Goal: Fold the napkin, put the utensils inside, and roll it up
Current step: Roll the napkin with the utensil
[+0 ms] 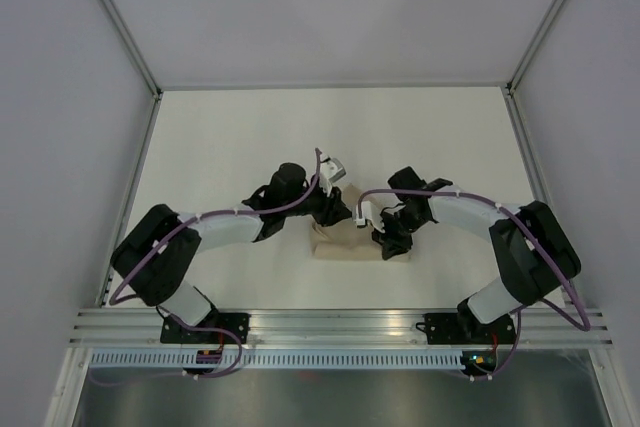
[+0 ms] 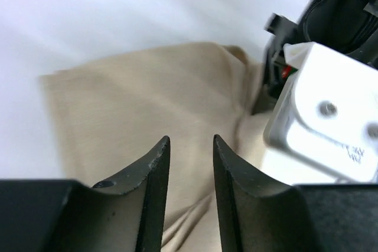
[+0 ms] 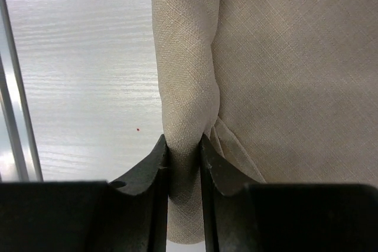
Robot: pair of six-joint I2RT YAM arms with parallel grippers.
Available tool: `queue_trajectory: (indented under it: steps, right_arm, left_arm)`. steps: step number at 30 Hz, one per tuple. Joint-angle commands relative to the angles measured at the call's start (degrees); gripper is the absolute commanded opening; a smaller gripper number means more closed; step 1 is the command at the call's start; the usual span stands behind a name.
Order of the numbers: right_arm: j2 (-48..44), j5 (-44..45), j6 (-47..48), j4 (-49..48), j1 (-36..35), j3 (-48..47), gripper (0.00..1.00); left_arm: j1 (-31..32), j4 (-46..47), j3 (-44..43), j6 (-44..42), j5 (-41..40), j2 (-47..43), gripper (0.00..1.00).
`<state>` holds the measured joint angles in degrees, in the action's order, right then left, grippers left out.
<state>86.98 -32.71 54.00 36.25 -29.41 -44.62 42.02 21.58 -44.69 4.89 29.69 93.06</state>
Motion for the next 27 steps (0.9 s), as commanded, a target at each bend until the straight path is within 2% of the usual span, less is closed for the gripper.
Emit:
queue_trajectory:
  steps: [1,5,12,16,18,19,22,27]
  right_arm:
    - [6.79,-0.51,4.44,7.33,1.72,-1.33,0.00]
    - [14.33,-1.13,5.59,11.20,3.74,-6.17,0.00]
    - [27.18,-3.24,6.29,19.46,6.29,-17.59,0.00]
    - [31.14,-2.54,4.98,19.47,7.43,-20.85,0.00]
    - [32.02,-2.71,4.45,19.39,7.61,-21.38,0.00]
    - [32.37,-2.71,4.36,19.21,7.61,-21.65,0.00]
    - [32.81,-2.71,3.84,18.42,7.79,-21.47,0.00]
    - [33.34,-2.80,3.04,17.98,7.88,-21.91,0.00]
  left_arm:
    - [-2.20,9.69,4.60,0.47,-14.37,-8.40,0.41]
    - [-2.82,15.59,11.10,-0.14,-20.10,-17.72,0.46]
    - [-1.24,12.87,15.06,-6.80,-24.85,-28.80,0.46]
    - [2.61,9.90,16.39,-11.46,-27.23,-32.76,0.46]
    - [5.34,7.26,15.60,-17.32,-30.99,-32.24,0.46]
    - [8.75,5.07,14.90,-19.54,-34.67,-30.76,0.47]
    - [15.17,1.90,13.15,-26.41,-39.08,-26.72,0.48]
    - [20.90,-2.50,9.45,-32.38,-39.27,-18.89,0.50]
